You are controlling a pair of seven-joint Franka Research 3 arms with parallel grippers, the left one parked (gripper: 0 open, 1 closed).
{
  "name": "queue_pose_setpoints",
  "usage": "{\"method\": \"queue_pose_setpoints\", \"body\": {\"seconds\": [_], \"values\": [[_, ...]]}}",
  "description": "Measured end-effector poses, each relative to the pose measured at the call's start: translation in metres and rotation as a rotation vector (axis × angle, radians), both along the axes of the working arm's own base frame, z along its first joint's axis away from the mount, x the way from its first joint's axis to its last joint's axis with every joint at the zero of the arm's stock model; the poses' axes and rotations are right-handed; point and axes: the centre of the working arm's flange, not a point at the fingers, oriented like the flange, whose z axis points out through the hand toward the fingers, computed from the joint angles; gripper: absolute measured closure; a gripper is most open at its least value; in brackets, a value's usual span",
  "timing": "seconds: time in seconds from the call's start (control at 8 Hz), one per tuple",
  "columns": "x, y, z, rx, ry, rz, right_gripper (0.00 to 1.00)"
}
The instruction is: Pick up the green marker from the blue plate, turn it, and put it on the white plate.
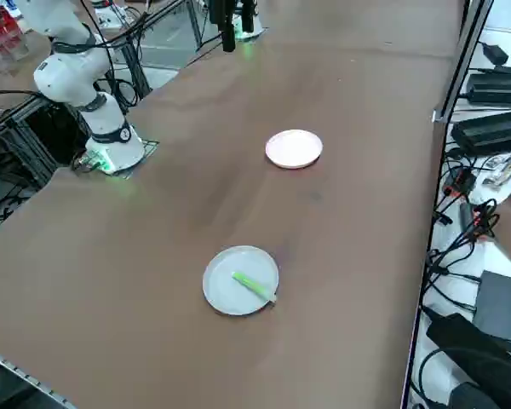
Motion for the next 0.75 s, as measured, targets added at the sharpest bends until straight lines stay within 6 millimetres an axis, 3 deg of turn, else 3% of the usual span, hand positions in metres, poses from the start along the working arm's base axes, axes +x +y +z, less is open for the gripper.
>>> {"method": "queue_pose_setpoints", "body": {"seconds": [0.5,0.75], "values": [[0.001,0.004,-0.001,0.000,-0.001,0.008,0.00],[0.011,-0.006,-0.013,-0.003,-0.002,-0.010,0.00]]}}
